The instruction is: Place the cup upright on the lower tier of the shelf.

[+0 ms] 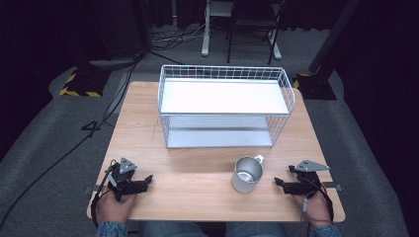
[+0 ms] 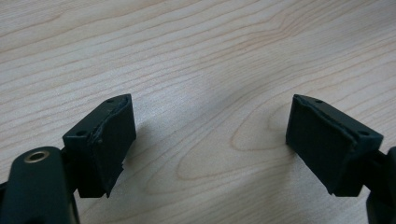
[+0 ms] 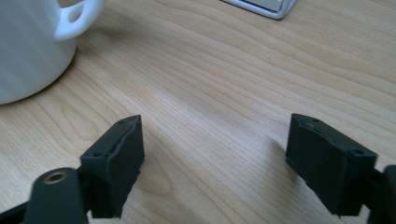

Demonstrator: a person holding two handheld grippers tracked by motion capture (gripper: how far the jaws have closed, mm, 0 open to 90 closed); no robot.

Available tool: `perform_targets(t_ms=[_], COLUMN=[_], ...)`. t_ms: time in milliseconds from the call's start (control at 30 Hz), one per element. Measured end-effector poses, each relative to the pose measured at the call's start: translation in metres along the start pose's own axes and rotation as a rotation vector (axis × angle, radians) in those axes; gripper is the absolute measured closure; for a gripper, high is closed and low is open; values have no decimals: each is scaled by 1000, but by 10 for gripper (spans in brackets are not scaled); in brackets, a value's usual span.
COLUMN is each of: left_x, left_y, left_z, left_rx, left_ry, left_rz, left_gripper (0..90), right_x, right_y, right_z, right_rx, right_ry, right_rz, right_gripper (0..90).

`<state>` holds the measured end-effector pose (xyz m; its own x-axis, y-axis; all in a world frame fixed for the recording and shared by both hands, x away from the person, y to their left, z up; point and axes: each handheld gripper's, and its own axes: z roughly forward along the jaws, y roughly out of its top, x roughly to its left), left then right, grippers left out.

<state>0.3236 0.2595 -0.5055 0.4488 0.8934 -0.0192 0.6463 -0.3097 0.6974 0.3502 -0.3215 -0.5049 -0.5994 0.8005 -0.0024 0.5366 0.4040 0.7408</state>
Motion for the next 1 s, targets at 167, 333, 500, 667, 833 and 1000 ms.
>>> perform_targets(t_ms=[167, 333, 500, 667, 833, 1000], left_x=[0, 0, 0, 0, 0, 0], left_y=[0, 0, 0, 0, 0, 0], left_z=[0, 0, 0, 0, 0, 0], left_rx=[0, 0, 0, 2, 1, 2], left_ry=[-3, -3, -2, -2, -4, -4], left_rz=[0, 0, 0, 0, -2, -2], left_gripper=[163, 163, 163, 163, 163, 163], right_x=[0, 0, 0, 5, 15, 28], right_y=[0, 0, 1, 10, 23, 36], right_z=[0, 0, -2, -12, -23, -33], right_rx=[7, 6, -1, -28, -60, -98], right_ry=[7, 7, 28, 52, 104, 150], right_rz=[-6, -2, 21, 10, -20, -60], right_gripper=[149, 139, 121, 121, 121, 99])
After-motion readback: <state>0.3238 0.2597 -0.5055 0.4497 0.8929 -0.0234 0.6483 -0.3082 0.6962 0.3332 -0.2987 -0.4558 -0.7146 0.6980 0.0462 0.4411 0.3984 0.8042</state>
